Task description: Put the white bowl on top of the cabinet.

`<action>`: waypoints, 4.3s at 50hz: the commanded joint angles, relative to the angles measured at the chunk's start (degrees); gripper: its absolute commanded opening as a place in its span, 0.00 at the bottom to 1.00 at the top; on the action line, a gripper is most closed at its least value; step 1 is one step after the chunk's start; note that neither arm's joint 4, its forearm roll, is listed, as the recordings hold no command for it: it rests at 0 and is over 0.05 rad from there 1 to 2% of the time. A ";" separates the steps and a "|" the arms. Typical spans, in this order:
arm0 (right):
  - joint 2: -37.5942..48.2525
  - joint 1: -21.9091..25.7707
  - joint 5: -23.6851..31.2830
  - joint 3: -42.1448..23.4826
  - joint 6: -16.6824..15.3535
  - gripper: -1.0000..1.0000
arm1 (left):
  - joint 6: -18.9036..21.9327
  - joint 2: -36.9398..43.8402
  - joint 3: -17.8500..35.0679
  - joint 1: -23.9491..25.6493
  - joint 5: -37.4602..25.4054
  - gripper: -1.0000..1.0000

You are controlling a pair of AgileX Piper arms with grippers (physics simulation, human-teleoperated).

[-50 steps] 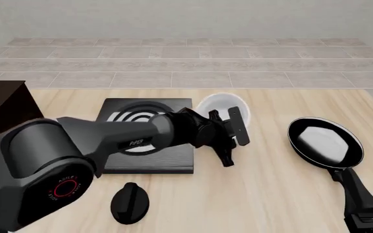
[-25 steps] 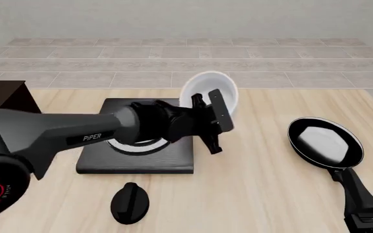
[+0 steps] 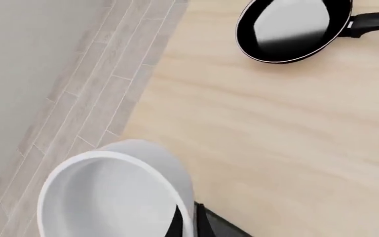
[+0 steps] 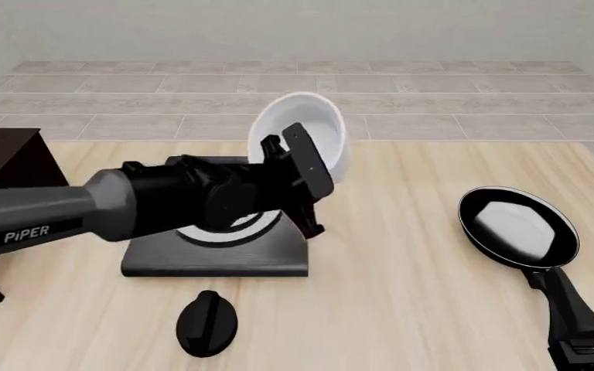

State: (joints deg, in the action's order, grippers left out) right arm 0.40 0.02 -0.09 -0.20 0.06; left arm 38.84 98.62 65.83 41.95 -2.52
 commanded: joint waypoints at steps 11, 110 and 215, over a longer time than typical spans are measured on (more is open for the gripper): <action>0.00 0.00 0.00 0.00 -0.01 1.00 | -3.53 -10.32 -5.50 -6.48 -0.26 0.00; 0.00 0.00 0.00 0.00 -0.01 1.00 | -8.03 -16.35 0.07 -62.59 -20.69 0.00; 0.00 0.01 0.00 0.00 0.01 1.00 | -8.69 -12.51 1.95 -64.47 -17.21 1.00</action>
State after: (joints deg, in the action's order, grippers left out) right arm 0.40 0.02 -0.09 -0.20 0.06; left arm 29.11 88.45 66.78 -23.21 -18.40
